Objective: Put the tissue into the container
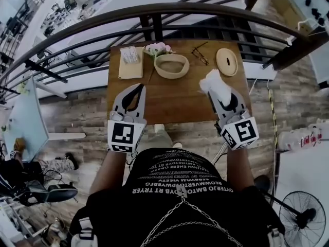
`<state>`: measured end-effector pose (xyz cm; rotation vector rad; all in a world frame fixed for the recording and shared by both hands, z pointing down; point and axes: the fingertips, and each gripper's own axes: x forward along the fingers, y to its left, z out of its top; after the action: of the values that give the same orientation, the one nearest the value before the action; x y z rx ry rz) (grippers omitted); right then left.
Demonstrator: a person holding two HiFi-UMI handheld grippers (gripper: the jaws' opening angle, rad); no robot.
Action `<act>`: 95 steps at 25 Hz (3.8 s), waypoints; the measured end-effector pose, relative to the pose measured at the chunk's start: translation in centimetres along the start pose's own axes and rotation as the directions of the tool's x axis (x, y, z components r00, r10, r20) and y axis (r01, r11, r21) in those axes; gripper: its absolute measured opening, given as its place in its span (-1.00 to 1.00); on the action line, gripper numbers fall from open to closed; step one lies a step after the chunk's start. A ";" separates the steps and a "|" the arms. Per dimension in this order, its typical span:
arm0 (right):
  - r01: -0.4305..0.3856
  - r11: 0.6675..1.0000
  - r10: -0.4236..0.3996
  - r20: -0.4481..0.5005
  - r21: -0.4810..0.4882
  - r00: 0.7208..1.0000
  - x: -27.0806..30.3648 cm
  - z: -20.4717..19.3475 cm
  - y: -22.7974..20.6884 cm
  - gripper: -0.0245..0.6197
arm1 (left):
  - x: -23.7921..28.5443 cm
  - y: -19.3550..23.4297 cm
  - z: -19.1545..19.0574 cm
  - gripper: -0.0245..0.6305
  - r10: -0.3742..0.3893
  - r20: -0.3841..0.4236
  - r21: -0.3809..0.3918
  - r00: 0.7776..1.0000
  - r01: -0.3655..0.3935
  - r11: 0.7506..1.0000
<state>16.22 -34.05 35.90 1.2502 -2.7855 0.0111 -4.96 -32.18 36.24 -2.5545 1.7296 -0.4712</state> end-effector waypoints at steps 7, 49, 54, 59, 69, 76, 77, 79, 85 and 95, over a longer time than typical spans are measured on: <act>-0.014 1.000 0.014 -0.004 0.002 1.000 2.6 0.4 -0.7 -0.57 | 2.2 1.2 0.1 -0.85 -0.013 -0.008 -0.007 1.000 0.013 1.000; 0.004 0.997 0.012 -0.214 0.073 0.977 22.5 -8.0 -6.5 -0.57 | 14.1 14.2 -3.3 -0.85 -0.043 -0.097 -0.050 0.994 0.038 0.998; 0.008 0.994 0.020 -0.255 0.109 0.967 24.7 -10.5 -6.9 -0.57 | 14.8 15.7 -4.0 -0.85 -0.042 -0.114 -0.051 0.993 0.036 0.998; 0.009 0.992 0.028 -0.302 0.122 0.953 26.3 -13.5 -6.8 -0.57 | 15.0 16.8 -4.9 -0.85 -0.035 -0.123 -0.057 0.992 0.029 0.998; 0.023 0.989 0.040 -0.421 0.145 0.906 28.6 -20.4 -6.4 -0.57 | 15.0 18.4 -6.0 -0.85 -0.031 -0.133 -0.070 0.991 0.022 0.997; 0.031 0.985 0.061 -0.512 0.168 0.857 29.3 -26.1 -6.2 -0.57 | 15.0 18.9 -7.3 -0.85 -0.026 -0.161 -0.078 0.987 0.014 0.997; 0.031 0.985 0.064 -0.524 0.170 0.849 29.5 -26.8 -6.1 -0.57 | 15.0 19.0 -7.5 -0.85 -0.026 -0.164 -0.079 0.986 0.013 0.997; 0.030 0.983 0.073 -0.544 0.179 0.836 29.7 -28.2 -5.9 -0.57 | 15.0 19.1 -7.7 -0.85 -0.025 -0.169 -0.080 0.985 0.012 0.997; 0.026 0.981 0.098 -0.608 0.192 0.788 30.4 -32.1 -5.3 -0.57 | 14.7 19.5 -8.5 -0.85 -0.025 -0.183 -0.093 0.983 0.008 0.996; 0.011 0.980 0.139 -0.716 0.201 0.684 31.7 -36.7 -5.0 -0.57 | 14.4 20.0 -9.5 -0.85 -0.021 -0.197 -0.107 0.980 0.000 0.994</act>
<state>1.83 -59.43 74.92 0.8856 -2.1328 0.6518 -20.59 -51.51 45.05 -2.6725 1.8515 -0.6729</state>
